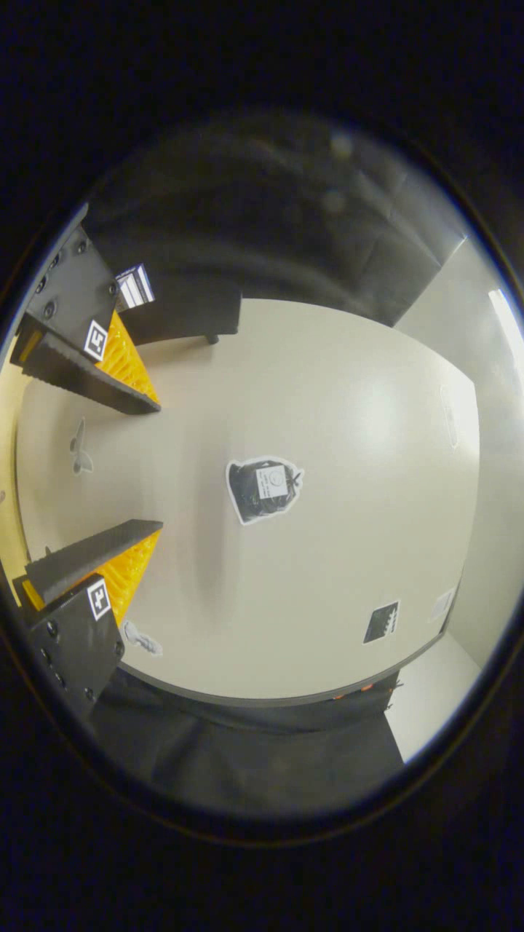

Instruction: Open the shoe cabinet door, grab the shoes and put them into the shoe cabinet, then close the shoe cabinet door.

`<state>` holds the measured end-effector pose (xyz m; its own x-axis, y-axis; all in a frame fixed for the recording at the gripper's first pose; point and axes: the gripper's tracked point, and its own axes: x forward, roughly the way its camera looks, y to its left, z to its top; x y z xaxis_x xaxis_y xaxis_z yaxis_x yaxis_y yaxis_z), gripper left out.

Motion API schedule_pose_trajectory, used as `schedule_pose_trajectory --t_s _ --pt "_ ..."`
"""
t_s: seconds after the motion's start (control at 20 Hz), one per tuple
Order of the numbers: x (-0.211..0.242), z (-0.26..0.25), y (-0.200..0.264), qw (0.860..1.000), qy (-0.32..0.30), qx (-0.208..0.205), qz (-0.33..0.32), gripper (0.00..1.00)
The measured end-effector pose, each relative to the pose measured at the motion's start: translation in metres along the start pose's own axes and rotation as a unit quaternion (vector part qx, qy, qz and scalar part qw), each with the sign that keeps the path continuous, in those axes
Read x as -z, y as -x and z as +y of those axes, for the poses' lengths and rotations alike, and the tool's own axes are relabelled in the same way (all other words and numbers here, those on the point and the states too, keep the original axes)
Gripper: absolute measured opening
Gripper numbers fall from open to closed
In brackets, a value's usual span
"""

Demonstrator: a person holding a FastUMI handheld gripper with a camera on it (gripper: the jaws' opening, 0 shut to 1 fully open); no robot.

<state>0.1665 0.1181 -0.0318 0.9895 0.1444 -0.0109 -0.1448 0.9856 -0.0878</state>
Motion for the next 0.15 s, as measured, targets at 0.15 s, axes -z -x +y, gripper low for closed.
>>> schedule_pose_trajectory --t_s 0.15 --pt "0.0 -0.0013 0.0017 1.0 -0.013 0.008 0.007 0.92"
